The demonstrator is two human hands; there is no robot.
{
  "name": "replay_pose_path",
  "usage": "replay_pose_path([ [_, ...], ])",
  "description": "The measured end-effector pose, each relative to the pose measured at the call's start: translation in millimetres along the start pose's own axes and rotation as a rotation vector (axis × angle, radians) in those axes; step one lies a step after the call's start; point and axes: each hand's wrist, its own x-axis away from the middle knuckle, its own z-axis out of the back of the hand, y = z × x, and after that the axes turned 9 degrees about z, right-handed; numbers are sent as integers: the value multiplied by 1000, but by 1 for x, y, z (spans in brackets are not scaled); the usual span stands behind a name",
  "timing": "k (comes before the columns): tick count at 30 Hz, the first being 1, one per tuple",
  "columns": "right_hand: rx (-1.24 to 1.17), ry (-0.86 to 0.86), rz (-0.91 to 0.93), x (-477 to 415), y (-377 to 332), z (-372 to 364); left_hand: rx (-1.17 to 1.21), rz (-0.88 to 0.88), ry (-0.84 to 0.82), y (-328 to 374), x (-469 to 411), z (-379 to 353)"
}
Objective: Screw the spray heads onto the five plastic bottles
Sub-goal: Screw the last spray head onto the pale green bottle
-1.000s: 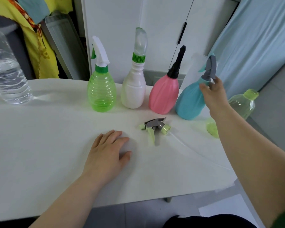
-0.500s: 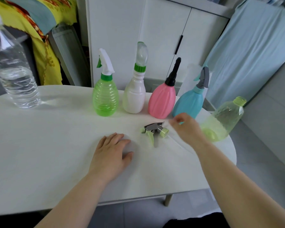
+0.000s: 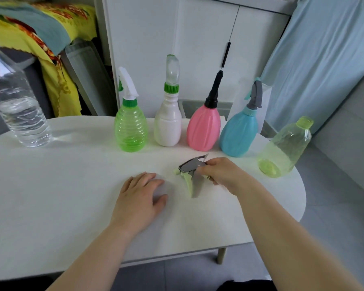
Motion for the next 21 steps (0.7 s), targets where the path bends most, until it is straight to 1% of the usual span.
replay_pose_path([
  [4, -264, -76, 60, 26, 0, 17, -10, 15, -18, 3, 1, 4],
  [6, -460, -43, 97, 37, 4, 29, -21, 17, -34, 4, 1, 5],
  [10, -784, 134, 154, 58, 24, 60, -27, 48, -67, 7, 1, 7],
  [13, -1058, 286, 182, 68, 44, 85, 83, 71, -68, 21, -1, 11],
  [15, -1206, 386, 227, 72, 51, 105, 168, 29, -69, 44, -5, 10],
  [17, -1275, 494, 317, 77, 57, 130, 243, -29, -81, 77, -11, 6],
  [19, -1281, 588, 407, 82, 65, 154, 320, -83, -103, 114, -20, -2],
  [21, -1273, 673, 437, 86, 75, 169, 392, -144, -147, 149, -32, -12],
])
